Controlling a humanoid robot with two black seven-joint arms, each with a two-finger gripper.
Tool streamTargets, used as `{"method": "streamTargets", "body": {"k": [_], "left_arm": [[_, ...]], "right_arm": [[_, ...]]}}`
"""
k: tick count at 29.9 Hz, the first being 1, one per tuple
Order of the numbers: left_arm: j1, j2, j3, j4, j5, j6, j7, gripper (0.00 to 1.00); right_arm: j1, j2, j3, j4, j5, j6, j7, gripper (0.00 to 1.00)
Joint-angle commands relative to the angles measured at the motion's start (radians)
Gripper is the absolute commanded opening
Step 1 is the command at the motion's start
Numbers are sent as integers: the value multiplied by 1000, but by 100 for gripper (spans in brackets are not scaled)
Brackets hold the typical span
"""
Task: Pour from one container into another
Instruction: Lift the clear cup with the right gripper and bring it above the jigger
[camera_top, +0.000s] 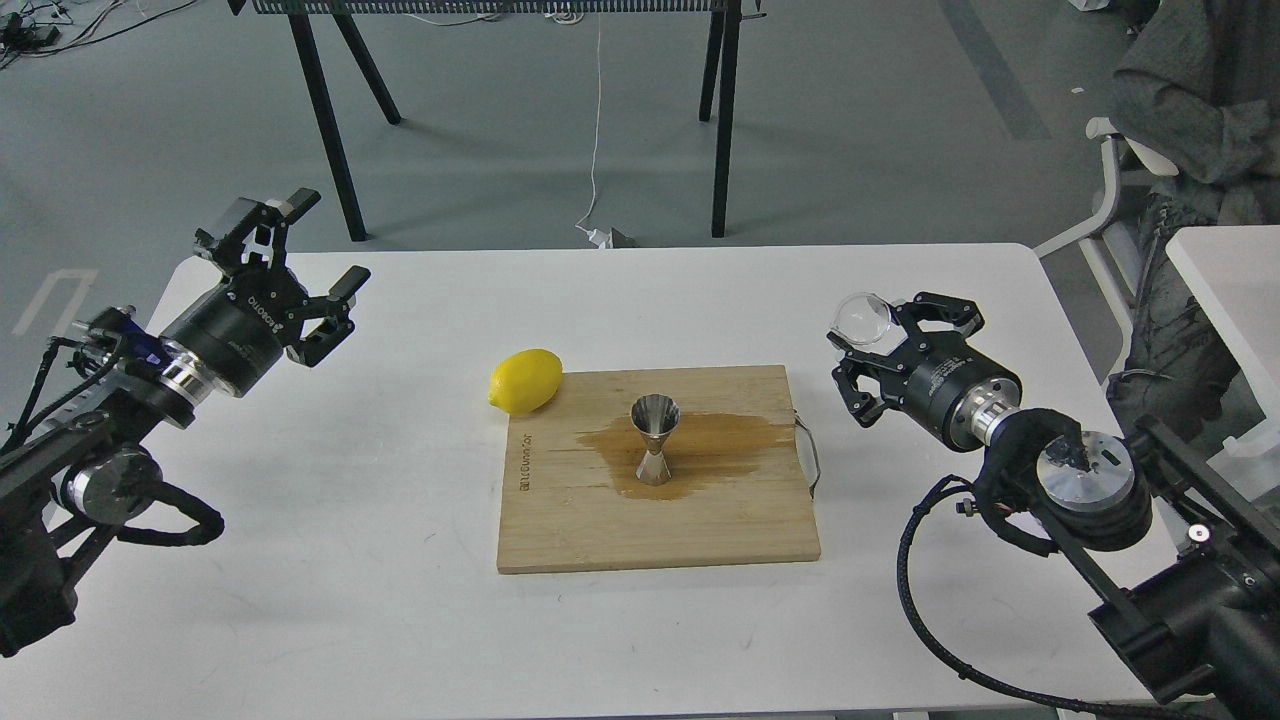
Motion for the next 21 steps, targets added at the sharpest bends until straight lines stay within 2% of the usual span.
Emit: {"method": "streamTargets", "body": {"k": [1,21], "left_arm": [[0,-1,0,0,0,0,0,97],[3,-24,-1,1,2,0,0,97]], "right_arm": [[60,6,-63,0,-37,0,0,40],[322,9,-421,-17,-184,-2,-1,39]]}}
